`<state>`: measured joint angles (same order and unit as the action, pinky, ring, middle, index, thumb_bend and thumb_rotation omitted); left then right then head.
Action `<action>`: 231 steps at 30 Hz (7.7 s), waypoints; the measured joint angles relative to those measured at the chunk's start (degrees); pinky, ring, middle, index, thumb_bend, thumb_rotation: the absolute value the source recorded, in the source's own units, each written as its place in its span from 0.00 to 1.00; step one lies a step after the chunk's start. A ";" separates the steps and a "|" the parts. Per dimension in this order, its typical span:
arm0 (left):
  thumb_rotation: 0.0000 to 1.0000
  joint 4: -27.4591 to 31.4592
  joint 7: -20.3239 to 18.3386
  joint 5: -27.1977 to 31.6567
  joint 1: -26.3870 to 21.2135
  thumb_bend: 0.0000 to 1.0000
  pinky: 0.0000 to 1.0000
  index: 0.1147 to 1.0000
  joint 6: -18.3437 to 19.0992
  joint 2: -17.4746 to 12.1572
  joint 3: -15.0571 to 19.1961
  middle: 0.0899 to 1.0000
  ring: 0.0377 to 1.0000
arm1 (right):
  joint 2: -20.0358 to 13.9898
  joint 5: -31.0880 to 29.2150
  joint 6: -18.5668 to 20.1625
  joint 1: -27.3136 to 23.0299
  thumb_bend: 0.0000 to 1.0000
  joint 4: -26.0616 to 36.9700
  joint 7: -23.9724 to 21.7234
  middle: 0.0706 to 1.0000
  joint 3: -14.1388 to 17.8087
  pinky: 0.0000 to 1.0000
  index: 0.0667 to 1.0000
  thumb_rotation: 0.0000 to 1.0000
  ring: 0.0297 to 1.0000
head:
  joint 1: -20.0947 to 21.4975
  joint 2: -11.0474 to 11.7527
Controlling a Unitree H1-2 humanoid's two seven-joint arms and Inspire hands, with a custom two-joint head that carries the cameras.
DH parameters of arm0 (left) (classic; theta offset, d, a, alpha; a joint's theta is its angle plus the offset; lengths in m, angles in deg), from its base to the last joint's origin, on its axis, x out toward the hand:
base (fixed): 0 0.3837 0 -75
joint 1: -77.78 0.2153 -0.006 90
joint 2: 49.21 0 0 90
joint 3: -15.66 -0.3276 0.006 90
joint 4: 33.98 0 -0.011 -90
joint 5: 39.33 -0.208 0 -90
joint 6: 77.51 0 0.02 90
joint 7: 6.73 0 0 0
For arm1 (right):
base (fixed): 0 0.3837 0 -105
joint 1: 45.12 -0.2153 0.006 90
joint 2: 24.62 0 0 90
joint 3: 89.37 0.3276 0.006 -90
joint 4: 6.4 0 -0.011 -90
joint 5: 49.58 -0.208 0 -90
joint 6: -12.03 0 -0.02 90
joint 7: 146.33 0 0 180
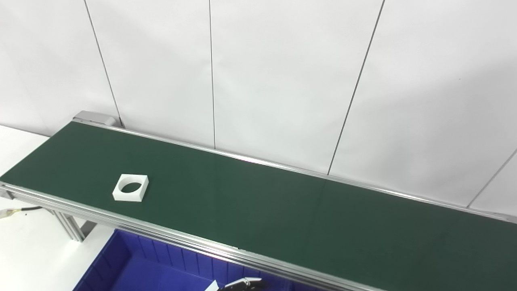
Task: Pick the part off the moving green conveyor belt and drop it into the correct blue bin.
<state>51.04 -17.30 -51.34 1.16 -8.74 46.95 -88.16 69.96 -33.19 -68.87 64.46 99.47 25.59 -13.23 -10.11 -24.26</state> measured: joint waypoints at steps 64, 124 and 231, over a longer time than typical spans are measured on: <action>0.36 12.57 17.83 -25.13 -10.48 0.82 0.76 0.89 21.76 10.67 9.90 0.91 0.85 | -0.51 0.63 -6.89 -2.86 0.94 -6.22 2.15 0.85 0.66 0.85 0.92 0.00 0.88 | 4.04 -0.35; 0.00 -12.57 12.16 -23.94 -30.74 0.65 0.96 0.87 29.73 -12.78 3.18 0.93 0.95 | 0.52 2.50 -7.99 -4.08 0.93 -8.06 2.34 0.85 -0.03 0.82 0.92 0.00 0.87 | 3.25 0.18; 0.00 1.57 9.55 -9.31 -9.49 0.49 0.27 0.40 9.09 -4.92 1.98 0.46 0.41 | 7.61 8.22 -7.47 -2.92 0.87 -3.68 6.22 0.90 -0.30 0.87 0.96 0.25 0.90 | 25.40 -21.71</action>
<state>52.61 -7.75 -60.65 -8.32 0.35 42.02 -86.19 77.57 -24.97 -76.34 61.54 95.79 31.81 -13.53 15.29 -45.97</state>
